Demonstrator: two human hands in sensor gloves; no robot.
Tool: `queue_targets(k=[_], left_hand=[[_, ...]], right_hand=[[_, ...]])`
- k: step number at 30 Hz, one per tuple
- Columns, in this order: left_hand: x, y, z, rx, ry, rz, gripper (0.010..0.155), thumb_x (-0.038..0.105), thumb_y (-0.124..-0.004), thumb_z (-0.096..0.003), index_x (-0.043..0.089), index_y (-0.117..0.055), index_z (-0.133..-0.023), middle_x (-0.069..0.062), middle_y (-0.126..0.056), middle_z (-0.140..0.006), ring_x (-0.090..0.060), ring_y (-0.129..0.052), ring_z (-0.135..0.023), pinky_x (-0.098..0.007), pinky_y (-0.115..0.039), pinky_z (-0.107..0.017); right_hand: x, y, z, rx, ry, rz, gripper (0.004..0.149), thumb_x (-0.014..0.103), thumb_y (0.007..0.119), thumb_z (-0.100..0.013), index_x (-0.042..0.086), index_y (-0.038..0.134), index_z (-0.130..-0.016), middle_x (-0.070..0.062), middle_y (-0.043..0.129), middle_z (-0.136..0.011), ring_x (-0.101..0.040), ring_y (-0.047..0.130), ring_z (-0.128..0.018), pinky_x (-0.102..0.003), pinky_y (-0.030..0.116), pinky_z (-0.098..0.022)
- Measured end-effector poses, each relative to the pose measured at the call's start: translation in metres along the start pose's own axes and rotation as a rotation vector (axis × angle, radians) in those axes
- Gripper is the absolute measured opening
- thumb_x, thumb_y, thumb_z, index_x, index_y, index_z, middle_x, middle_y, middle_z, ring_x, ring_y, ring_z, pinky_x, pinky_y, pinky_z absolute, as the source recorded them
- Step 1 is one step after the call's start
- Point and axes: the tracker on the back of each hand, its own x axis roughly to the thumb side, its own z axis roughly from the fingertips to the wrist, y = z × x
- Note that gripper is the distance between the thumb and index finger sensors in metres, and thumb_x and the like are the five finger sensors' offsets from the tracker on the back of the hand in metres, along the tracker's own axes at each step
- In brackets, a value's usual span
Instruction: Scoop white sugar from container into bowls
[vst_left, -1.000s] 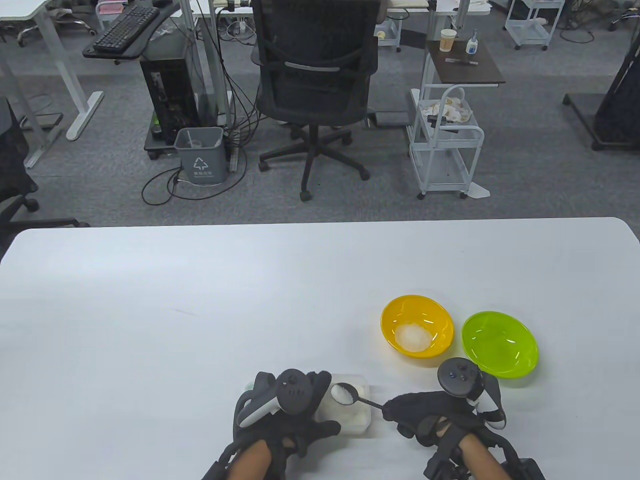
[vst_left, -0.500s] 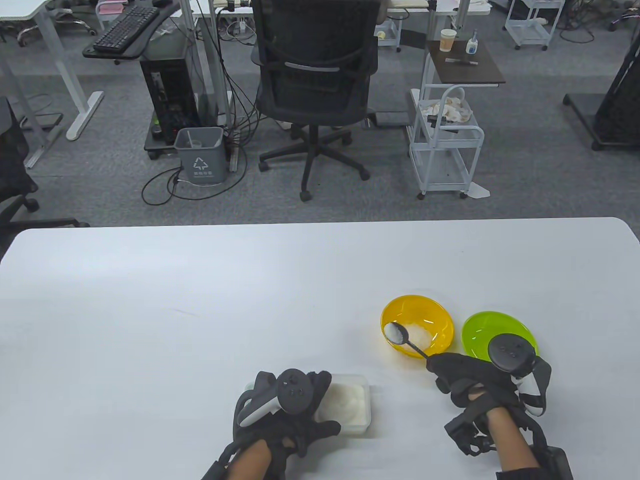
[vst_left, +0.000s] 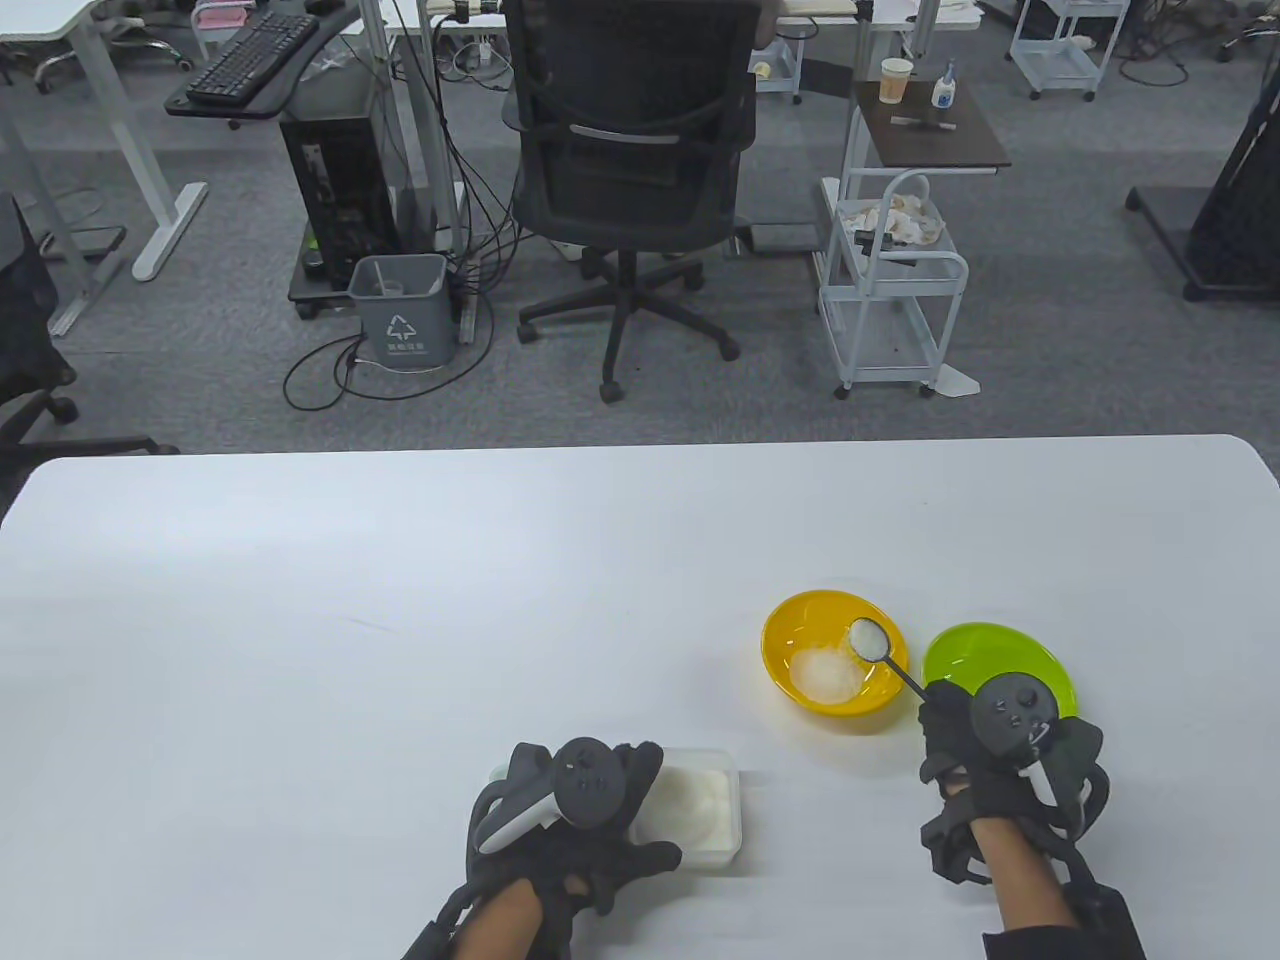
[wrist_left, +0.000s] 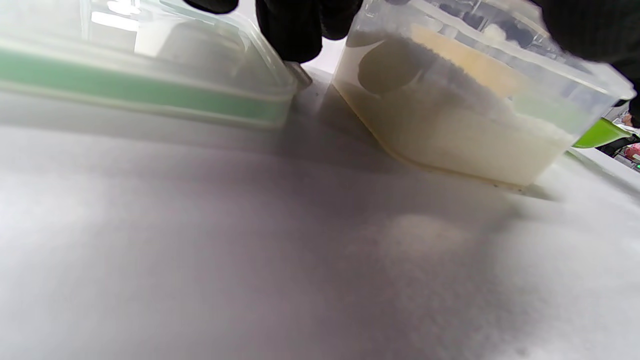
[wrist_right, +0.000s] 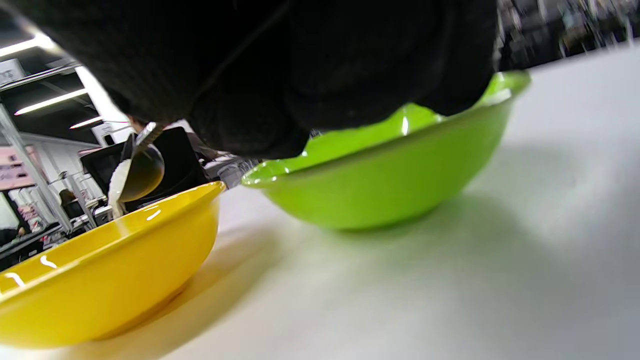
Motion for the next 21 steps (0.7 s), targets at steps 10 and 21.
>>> queue_targets(k=[10, 21], left_hand=[[0.000, 0.000, 0.000, -0.001, 0.001, 0.000, 0.097, 0.076, -0.071, -0.0341, 0.042, -0.025, -0.112, 0.003, -0.035, -0.124, -0.024, -0.056, -0.118, -0.056, -0.038, -0.085], [0.000, 0.000, 0.000, -0.001, 0.001, -0.002, 0.097, 0.076, -0.071, -0.0340, 0.042, -0.025, -0.112, 0.003, -0.035, -0.124, -0.024, -0.056, -0.117, -0.056, -0.038, -0.085]], right_hand=[[0.026, 0.002, 0.017, -0.169, -0.162, 0.318, 0.043, 0.040, 0.080, -0.049, 0.042, 0.079, -0.092, -0.003, 0.087, -0.085, -0.024, 0.094, -0.051, -0.048, 0.068, -0.066], [0.028, 0.002, 0.019, -0.165, -0.175, 0.333, 0.043, 0.041, 0.079, -0.049, 0.042, 0.079, -0.092, -0.003, 0.087, -0.084, -0.023, 0.094, -0.050, -0.048, 0.069, -0.065]])
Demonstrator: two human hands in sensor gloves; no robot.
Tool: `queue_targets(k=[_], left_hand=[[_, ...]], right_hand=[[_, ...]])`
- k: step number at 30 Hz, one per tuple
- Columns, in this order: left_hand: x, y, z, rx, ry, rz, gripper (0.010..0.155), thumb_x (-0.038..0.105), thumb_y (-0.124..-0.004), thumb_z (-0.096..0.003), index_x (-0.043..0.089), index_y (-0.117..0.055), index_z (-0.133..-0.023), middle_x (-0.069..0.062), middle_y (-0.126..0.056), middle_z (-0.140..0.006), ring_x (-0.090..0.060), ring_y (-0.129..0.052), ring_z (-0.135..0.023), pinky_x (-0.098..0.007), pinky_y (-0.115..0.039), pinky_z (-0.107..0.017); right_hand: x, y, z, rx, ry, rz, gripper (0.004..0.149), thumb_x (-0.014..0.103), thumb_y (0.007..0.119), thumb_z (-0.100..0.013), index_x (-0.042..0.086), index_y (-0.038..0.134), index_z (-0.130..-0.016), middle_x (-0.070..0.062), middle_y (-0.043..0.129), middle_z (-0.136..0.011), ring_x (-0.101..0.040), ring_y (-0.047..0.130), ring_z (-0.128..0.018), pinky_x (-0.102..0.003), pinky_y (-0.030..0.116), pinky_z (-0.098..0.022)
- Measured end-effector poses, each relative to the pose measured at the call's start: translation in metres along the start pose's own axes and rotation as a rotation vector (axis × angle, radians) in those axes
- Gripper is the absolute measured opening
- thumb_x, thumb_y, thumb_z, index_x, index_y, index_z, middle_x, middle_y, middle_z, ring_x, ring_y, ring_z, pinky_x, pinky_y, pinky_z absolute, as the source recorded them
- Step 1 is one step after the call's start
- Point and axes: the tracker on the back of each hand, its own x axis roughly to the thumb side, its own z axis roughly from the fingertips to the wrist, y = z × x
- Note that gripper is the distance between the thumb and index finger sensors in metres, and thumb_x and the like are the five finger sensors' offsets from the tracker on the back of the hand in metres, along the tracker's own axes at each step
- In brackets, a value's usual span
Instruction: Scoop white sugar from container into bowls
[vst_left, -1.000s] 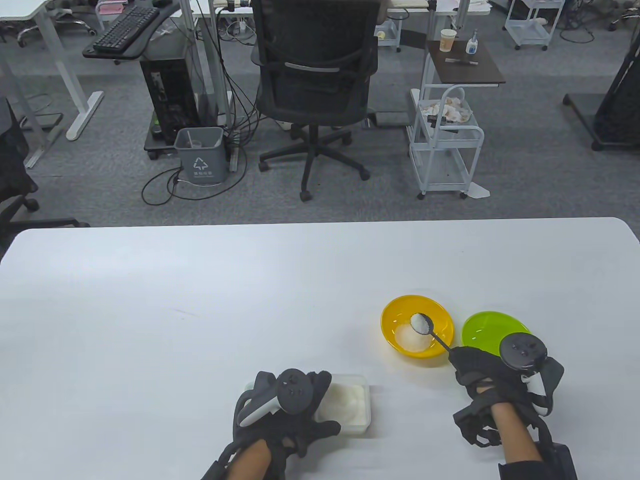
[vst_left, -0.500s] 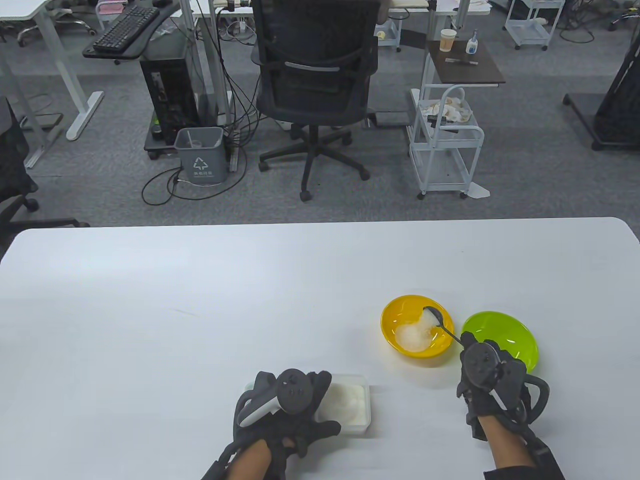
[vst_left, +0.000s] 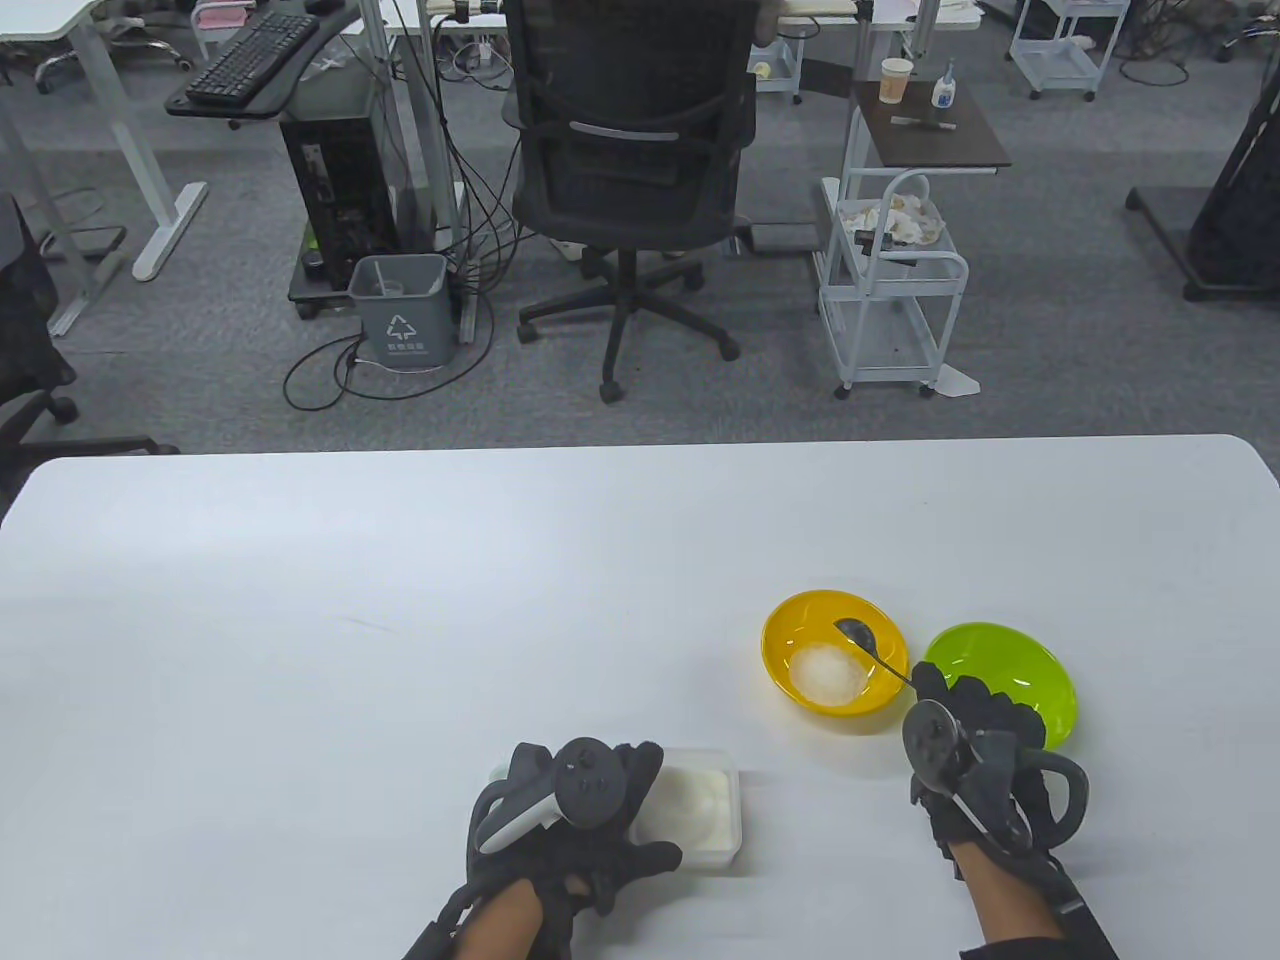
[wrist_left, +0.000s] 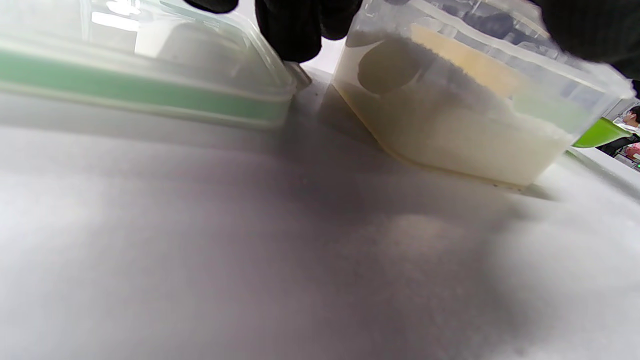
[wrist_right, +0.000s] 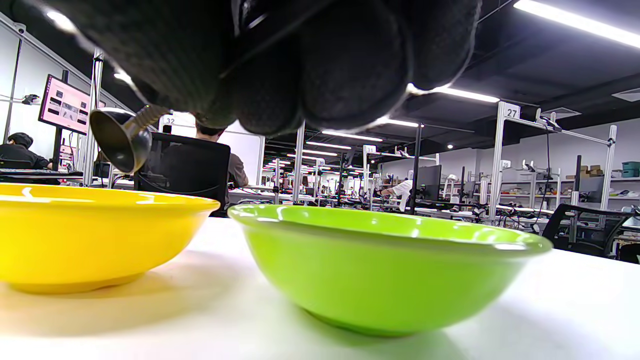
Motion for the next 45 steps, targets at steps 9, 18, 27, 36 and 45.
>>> queue_targets(k=[9, 18, 27, 36, 45], left_hand=[[0.000, 0.000, 0.000, 0.001, 0.001, -0.004, 0.097, 0.076, -0.071, -0.0340, 0.042, -0.025, -0.112, 0.003, -0.036, -0.124, -0.023, -0.056, -0.118, -0.056, -0.039, -0.085], [0.000, -0.001, 0.000, 0.003, 0.001, -0.001, 0.097, 0.076, -0.071, -0.0338, 0.042, -0.025, -0.112, 0.003, -0.035, -0.124, -0.023, -0.056, -0.117, -0.056, -0.039, -0.085], [-0.001, -0.001, 0.000, 0.007, 0.003, -0.001, 0.097, 0.076, -0.071, -0.0337, 0.042, -0.025, -0.112, 0.003, -0.036, -0.124, -0.023, -0.057, -0.117, -0.056, -0.039, -0.085], [0.000, -0.001, 0.000, 0.009, 0.004, -0.003, 0.097, 0.076, -0.071, -0.0335, 0.042, -0.026, -0.112, 0.003, -0.036, -0.124, -0.023, -0.057, -0.117, -0.056, -0.039, -0.085], [-0.001, -0.001, 0.000, 0.006, 0.003, -0.002, 0.097, 0.076, -0.072, -0.0335, 0.042, -0.025, -0.112, 0.003, -0.036, -0.124, -0.023, -0.057, -0.117, -0.056, -0.039, -0.085]], right_hand=[[0.006, -0.005, 0.004, -0.011, -0.044, -0.016, 0.043, 0.043, 0.079, -0.049, 0.042, 0.080, -0.092, -0.003, 0.089, -0.082, -0.022, 0.095, -0.048, -0.047, 0.070, -0.064], [0.039, -0.038, 0.021, -0.004, -0.215, -0.155, 0.042, 0.044, 0.079, -0.047, 0.039, 0.084, -0.089, -0.005, 0.093, -0.076, -0.022, 0.096, -0.043, -0.047, 0.073, -0.061], [0.070, -0.050, 0.053, 0.004, -0.411, -0.185, 0.042, 0.045, 0.080, -0.046, 0.038, 0.087, -0.087, -0.006, 0.095, -0.072, -0.022, 0.097, -0.039, -0.047, 0.075, -0.059], [0.091, -0.039, 0.076, 0.018, -0.596, -0.088, 0.041, 0.045, 0.081, -0.045, 0.039, 0.088, -0.085, -0.005, 0.096, -0.071, -0.022, 0.097, -0.038, -0.046, 0.075, -0.059], [0.109, -0.032, 0.085, -0.084, -0.642, 0.116, 0.041, 0.045, 0.081, -0.045, 0.040, 0.087, -0.085, -0.004, 0.095, -0.072, -0.022, 0.096, -0.038, -0.046, 0.075, -0.059]])
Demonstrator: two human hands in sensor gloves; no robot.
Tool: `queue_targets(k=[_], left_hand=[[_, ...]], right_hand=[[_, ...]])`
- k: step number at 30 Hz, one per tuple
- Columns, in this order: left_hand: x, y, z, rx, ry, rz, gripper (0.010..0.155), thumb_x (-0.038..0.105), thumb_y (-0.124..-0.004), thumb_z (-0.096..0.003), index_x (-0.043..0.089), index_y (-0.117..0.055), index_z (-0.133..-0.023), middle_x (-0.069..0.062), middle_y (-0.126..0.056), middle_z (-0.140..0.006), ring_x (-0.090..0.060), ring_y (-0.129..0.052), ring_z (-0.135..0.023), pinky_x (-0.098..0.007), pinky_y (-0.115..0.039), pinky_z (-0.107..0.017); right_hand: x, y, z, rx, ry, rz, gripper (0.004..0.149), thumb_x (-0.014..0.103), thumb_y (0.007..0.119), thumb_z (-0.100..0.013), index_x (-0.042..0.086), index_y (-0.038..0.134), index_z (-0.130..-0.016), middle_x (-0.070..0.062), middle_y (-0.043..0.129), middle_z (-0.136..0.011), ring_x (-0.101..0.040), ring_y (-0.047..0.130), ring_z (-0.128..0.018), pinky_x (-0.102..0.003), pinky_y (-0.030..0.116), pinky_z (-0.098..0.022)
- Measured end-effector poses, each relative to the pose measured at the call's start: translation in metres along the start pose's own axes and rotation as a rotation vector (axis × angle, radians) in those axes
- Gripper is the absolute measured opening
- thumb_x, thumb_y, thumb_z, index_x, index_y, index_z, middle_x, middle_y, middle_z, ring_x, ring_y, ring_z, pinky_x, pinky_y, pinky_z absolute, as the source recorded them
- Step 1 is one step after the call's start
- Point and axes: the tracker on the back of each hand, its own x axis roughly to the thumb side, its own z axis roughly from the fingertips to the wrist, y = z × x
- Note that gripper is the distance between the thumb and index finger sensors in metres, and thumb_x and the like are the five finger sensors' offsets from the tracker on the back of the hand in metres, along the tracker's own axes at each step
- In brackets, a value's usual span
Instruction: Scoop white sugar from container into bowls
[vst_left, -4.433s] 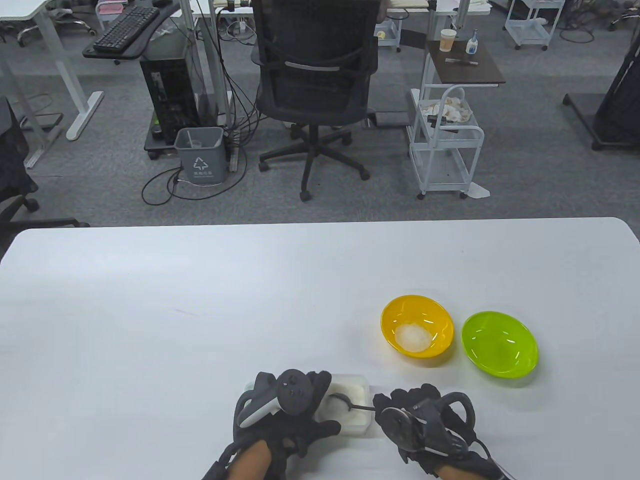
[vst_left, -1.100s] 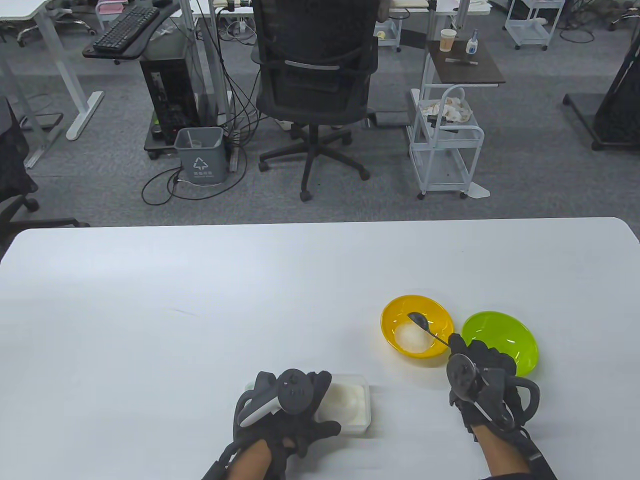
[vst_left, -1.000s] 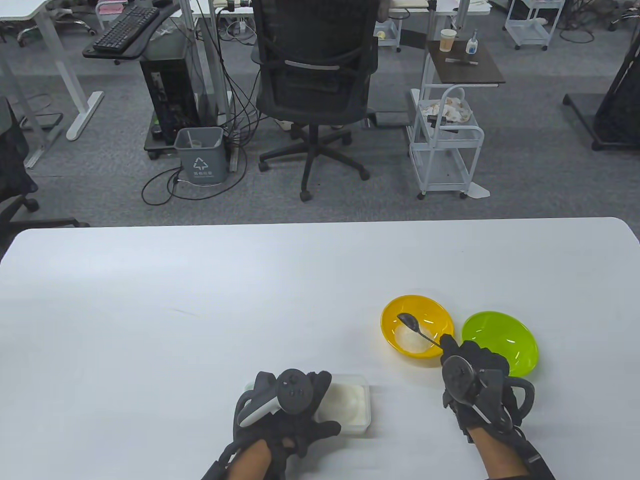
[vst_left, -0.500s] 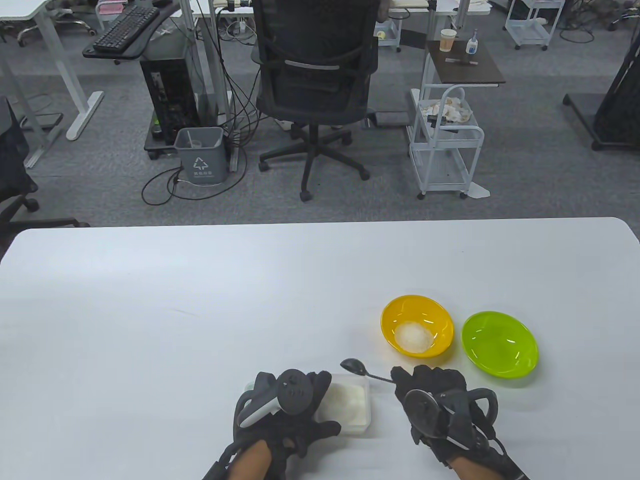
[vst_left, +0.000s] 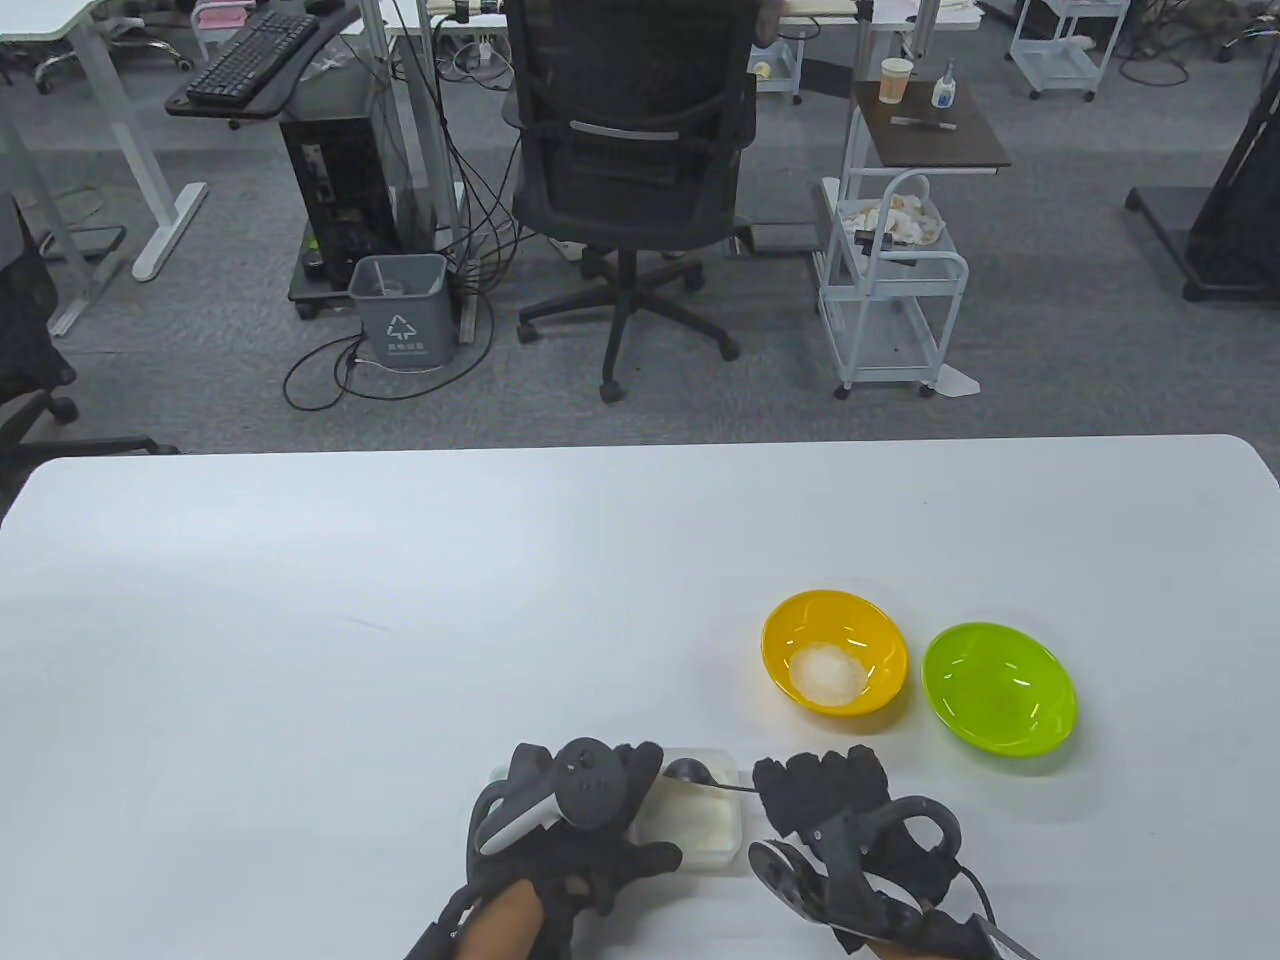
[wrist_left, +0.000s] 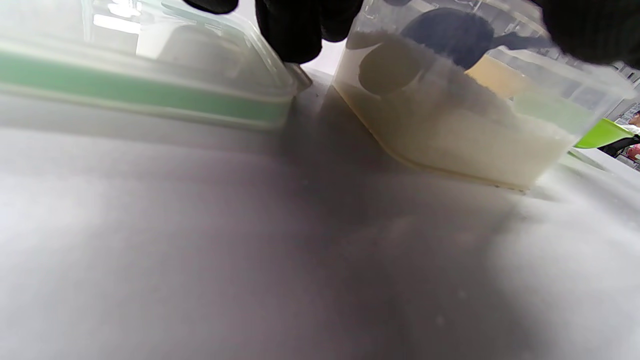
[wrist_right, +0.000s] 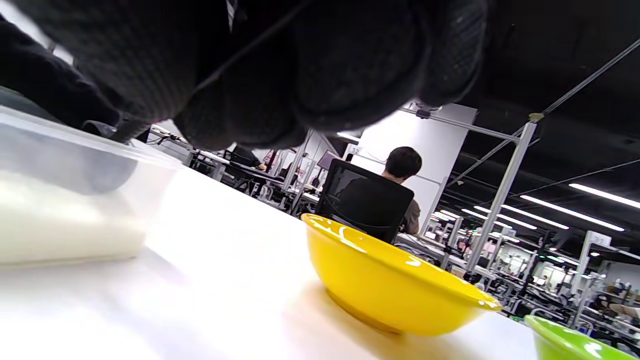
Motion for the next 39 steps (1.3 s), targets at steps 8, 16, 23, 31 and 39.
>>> queue_targets(k=[8, 16, 23, 31, 39], left_hand=[[0.000, 0.000, 0.000, 0.000, 0.000, 0.000, 0.097, 0.076, -0.072, -0.0335, 0.042, -0.025, -0.112, 0.003, -0.036, -0.124, -0.024, -0.057, -0.117, -0.056, -0.039, -0.085], [0.000, 0.000, 0.000, 0.000, 0.000, 0.000, 0.097, 0.076, -0.072, -0.0335, 0.042, -0.026, -0.112, 0.003, -0.036, -0.124, -0.024, -0.057, -0.117, -0.056, -0.039, -0.085], [0.000, 0.000, 0.000, 0.000, 0.000, 0.000, 0.097, 0.076, -0.071, -0.0336, 0.042, -0.026, -0.112, 0.003, -0.037, -0.124, -0.024, -0.057, -0.117, -0.056, -0.039, -0.085], [0.000, 0.000, 0.000, -0.001, 0.002, -0.005, 0.097, 0.076, -0.071, -0.0334, 0.042, -0.025, -0.112, 0.003, -0.037, -0.124, -0.024, -0.057, -0.117, -0.056, -0.039, -0.085], [0.000, 0.000, 0.000, -0.001, 0.002, -0.006, 0.097, 0.076, -0.071, -0.0335, 0.041, -0.026, -0.112, 0.003, -0.037, -0.124, -0.024, -0.057, -0.117, -0.056, -0.039, -0.085]], right_hand=[[0.007, -0.004, -0.001, 0.068, -0.065, -0.077, 0.041, 0.047, 0.082, -0.044, 0.037, 0.090, -0.083, -0.002, 0.099, -0.064, -0.018, 0.096, -0.026, -0.042, 0.080, -0.052], [-0.018, 0.013, -0.007, 0.253, 0.066, -0.445, 0.041, 0.049, 0.082, -0.044, 0.035, 0.091, -0.081, -0.002, 0.102, -0.057, -0.015, 0.094, -0.016, -0.040, 0.083, -0.044], [-0.034, 0.035, -0.008, 0.430, 0.203, -0.733, 0.041, 0.049, 0.081, -0.045, 0.034, 0.091, -0.082, -0.003, 0.102, -0.056, -0.014, 0.094, -0.014, -0.040, 0.084, -0.042], [-0.043, 0.062, 0.001, 0.684, 0.454, -1.118, 0.041, 0.048, 0.081, -0.046, 0.031, 0.091, -0.082, -0.005, 0.102, -0.056, -0.015, 0.095, -0.015, -0.041, 0.084, -0.041], [-0.049, 0.074, 0.003, 0.747, 0.432, -1.223, 0.041, 0.047, 0.082, -0.047, 0.030, 0.091, -0.083, -0.006, 0.101, -0.059, -0.017, 0.096, -0.018, -0.042, 0.082, -0.044]])
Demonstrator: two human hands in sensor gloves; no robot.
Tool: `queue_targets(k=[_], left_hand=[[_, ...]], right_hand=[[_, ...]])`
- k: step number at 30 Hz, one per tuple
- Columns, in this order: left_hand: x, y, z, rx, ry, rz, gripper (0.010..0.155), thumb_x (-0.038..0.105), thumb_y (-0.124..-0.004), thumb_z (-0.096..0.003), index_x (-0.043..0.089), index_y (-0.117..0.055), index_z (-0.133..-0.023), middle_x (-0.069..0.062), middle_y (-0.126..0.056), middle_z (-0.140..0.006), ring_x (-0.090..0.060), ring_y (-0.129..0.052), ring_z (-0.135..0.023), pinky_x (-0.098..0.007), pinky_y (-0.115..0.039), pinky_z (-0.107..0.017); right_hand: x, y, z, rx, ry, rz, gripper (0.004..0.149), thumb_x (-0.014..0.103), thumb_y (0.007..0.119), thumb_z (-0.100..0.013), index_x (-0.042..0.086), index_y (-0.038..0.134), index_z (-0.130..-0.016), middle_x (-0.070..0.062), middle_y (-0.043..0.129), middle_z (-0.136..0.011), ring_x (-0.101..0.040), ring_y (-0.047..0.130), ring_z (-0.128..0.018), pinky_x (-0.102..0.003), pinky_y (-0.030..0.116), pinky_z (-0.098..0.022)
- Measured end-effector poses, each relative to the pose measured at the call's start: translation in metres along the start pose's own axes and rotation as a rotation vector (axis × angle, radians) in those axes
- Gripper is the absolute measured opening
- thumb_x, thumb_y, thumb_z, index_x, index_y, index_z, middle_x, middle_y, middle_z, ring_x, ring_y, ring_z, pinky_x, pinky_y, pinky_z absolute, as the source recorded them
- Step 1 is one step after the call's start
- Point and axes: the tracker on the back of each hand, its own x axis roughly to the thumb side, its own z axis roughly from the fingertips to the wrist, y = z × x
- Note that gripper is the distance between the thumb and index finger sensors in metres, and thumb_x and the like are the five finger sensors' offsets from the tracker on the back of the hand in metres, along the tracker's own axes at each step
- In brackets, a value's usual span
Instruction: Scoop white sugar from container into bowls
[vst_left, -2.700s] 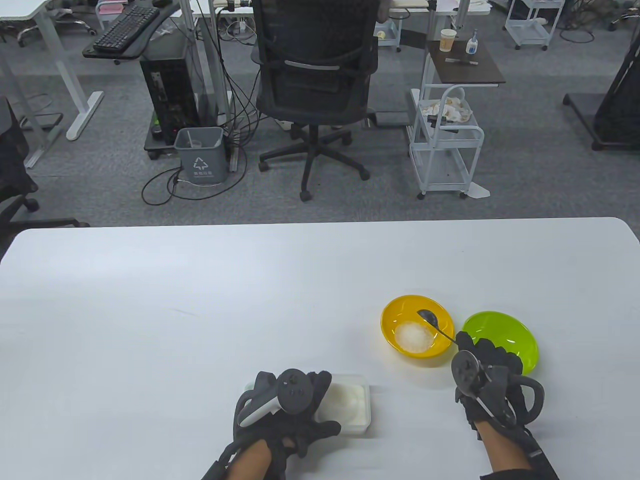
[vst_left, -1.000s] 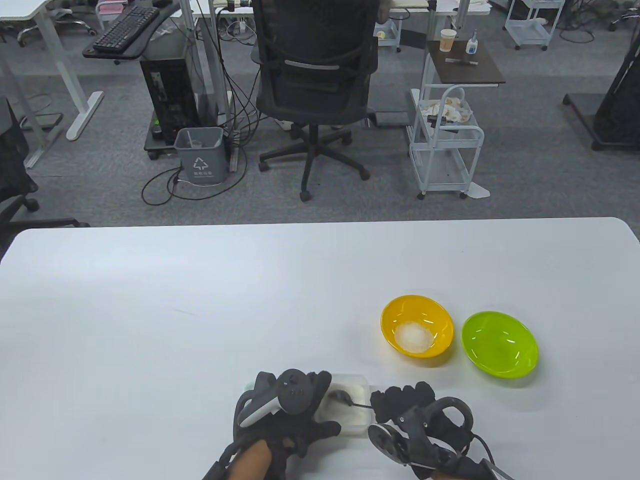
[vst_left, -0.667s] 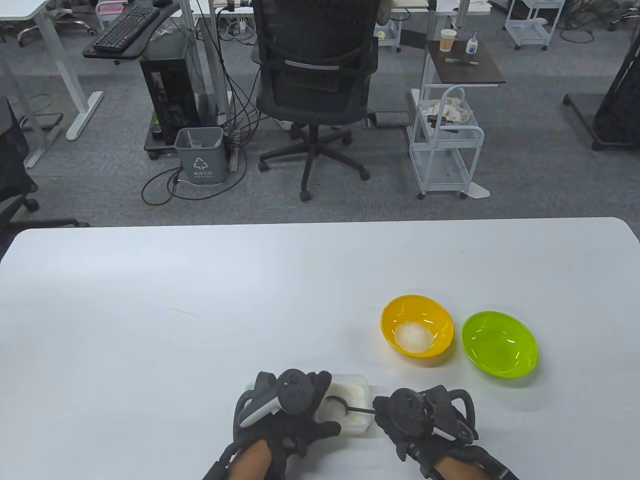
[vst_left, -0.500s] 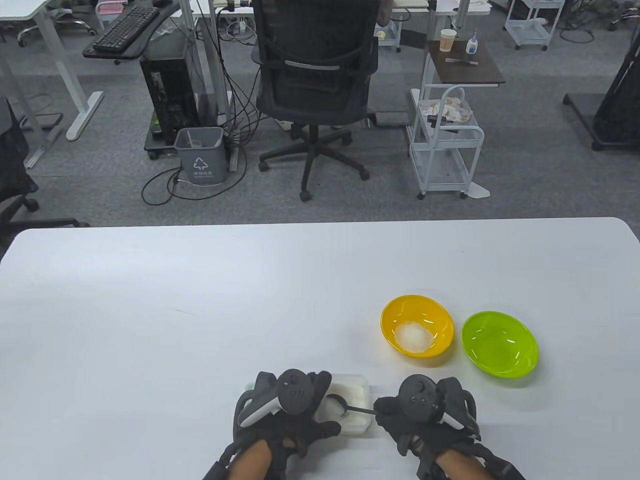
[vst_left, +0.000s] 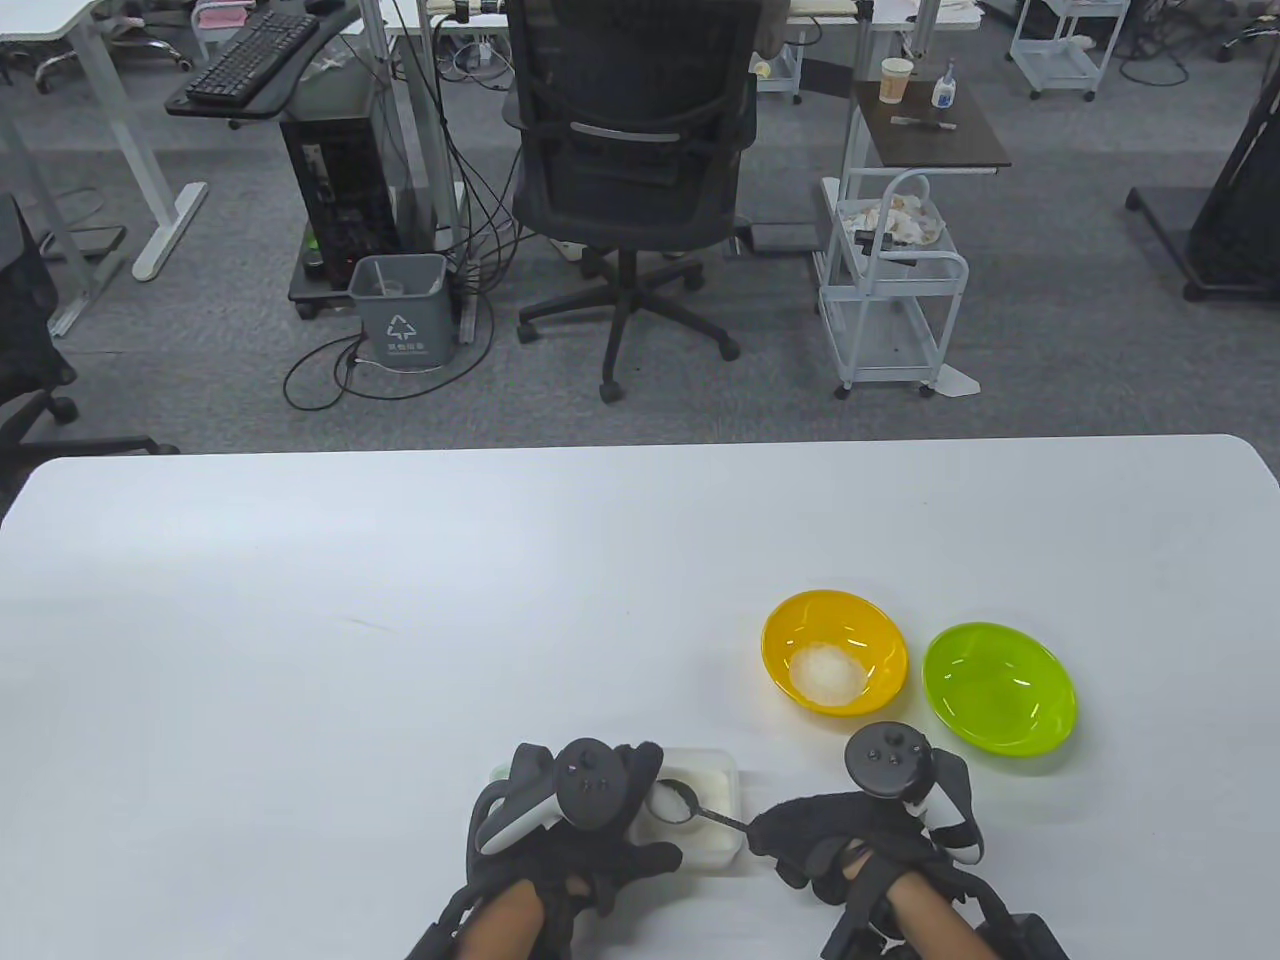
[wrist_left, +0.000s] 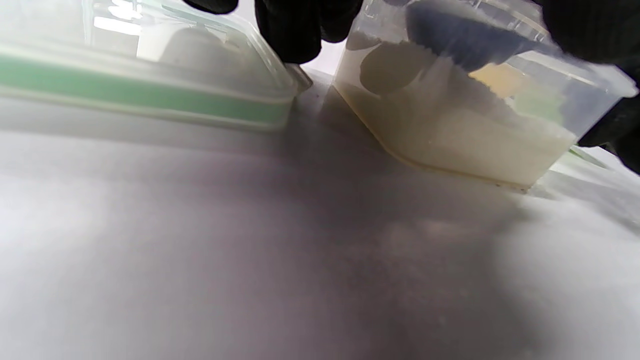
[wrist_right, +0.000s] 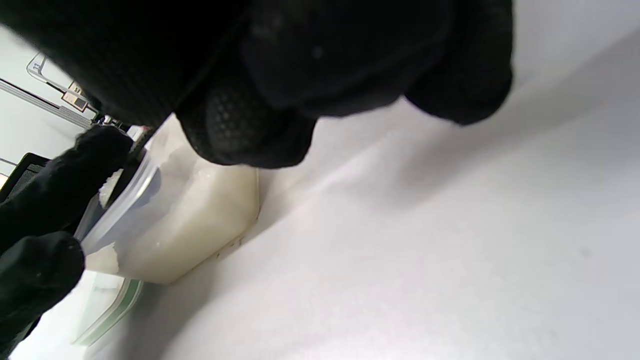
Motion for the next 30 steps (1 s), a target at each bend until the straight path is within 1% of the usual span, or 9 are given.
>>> queue_targets(k=[5, 10, 15, 22, 26, 30], left_hand=[[0.000, 0.000, 0.000, 0.000, 0.000, 0.000, 0.097, 0.076, -0.071, -0.0335, 0.041, -0.026, -0.112, 0.003, -0.037, -0.124, -0.024, -0.057, -0.117, -0.056, -0.039, -0.085], [0.000, 0.000, 0.000, 0.000, 0.000, 0.000, 0.097, 0.076, -0.071, -0.0335, 0.042, -0.025, -0.112, 0.003, -0.037, -0.124, -0.024, -0.057, -0.117, -0.056, -0.039, -0.085], [0.000, 0.000, 0.000, 0.001, 0.000, 0.001, 0.097, 0.076, -0.071, -0.0335, 0.041, -0.025, -0.112, 0.003, -0.037, -0.124, -0.024, -0.057, -0.117, -0.056, -0.039, -0.085], [0.000, 0.000, 0.000, 0.001, 0.000, 0.001, 0.097, 0.076, -0.071, -0.0335, 0.041, -0.026, -0.112, 0.003, -0.037, -0.124, -0.024, -0.057, -0.117, -0.056, -0.039, -0.085], [0.000, 0.000, 0.000, 0.001, 0.000, 0.001, 0.097, 0.076, -0.071, -0.0335, 0.041, -0.025, -0.112, 0.003, -0.037, -0.124, -0.024, -0.057, -0.117, -0.056, -0.039, -0.085], [0.000, 0.000, 0.000, 0.001, 0.001, 0.001, 0.097, 0.076, -0.071, -0.0336, 0.041, -0.025, -0.112, 0.003, -0.037, -0.124, -0.024, -0.057, -0.117, -0.056, -0.039, -0.085]], right_hand=[[-0.006, -0.004, -0.002, 0.047, -0.008, -0.029, 0.041, 0.047, 0.082, -0.047, 0.030, 0.091, -0.083, -0.006, 0.101, -0.059, -0.017, 0.096, -0.020, -0.042, 0.082, -0.045], [-0.009, -0.014, -0.001, 0.043, -0.014, -0.074, 0.041, 0.047, 0.082, -0.047, 0.030, 0.091, -0.083, -0.006, 0.101, -0.060, -0.017, 0.096, -0.020, -0.043, 0.082, -0.045], [-0.015, -0.030, 0.003, 0.003, -0.012, -0.121, 0.041, 0.048, 0.082, -0.047, 0.030, 0.091, -0.083, -0.006, 0.101, -0.060, -0.017, 0.096, -0.020, -0.043, 0.082, -0.046], [-0.035, -0.066, 0.011, -0.119, 0.037, -0.199, 0.041, 0.047, 0.082, -0.047, 0.030, 0.091, -0.083, -0.006, 0.100, -0.060, -0.018, 0.096, -0.021, -0.043, 0.082, -0.046], [-0.054, -0.093, 0.020, -0.250, 0.108, -0.250, 0.041, 0.047, 0.082, -0.047, 0.030, 0.091, -0.083, -0.006, 0.100, -0.061, -0.018, 0.096, -0.021, -0.043, 0.081, -0.046], [-0.074, -0.112, 0.028, -0.342, 0.168, -0.297, 0.041, 0.047, 0.082, -0.047, 0.030, 0.091, -0.083, -0.006, 0.100, -0.061, -0.018, 0.096, -0.021, -0.043, 0.081, -0.046]])
